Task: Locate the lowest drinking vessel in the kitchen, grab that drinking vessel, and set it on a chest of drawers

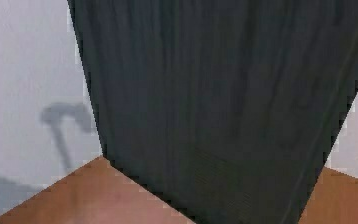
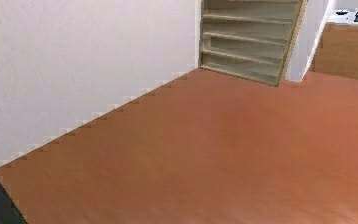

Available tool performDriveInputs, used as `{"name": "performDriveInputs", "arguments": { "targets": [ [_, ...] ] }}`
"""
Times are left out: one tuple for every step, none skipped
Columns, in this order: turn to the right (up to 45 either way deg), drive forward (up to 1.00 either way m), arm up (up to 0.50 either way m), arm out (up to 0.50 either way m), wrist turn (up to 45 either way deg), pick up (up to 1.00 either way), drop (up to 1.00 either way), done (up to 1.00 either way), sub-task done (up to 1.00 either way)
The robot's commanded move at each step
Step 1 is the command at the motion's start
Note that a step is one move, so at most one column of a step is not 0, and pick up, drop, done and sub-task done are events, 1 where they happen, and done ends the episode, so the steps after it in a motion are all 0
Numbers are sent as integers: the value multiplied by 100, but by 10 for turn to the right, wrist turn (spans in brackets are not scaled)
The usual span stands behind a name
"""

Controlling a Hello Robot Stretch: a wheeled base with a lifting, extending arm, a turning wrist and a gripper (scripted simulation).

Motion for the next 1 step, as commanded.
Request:
{"name": "performDriveInputs", "arguments": {
  "targets": [
    [0,30,0,0,0,0,0,0,0]
  ]
}}
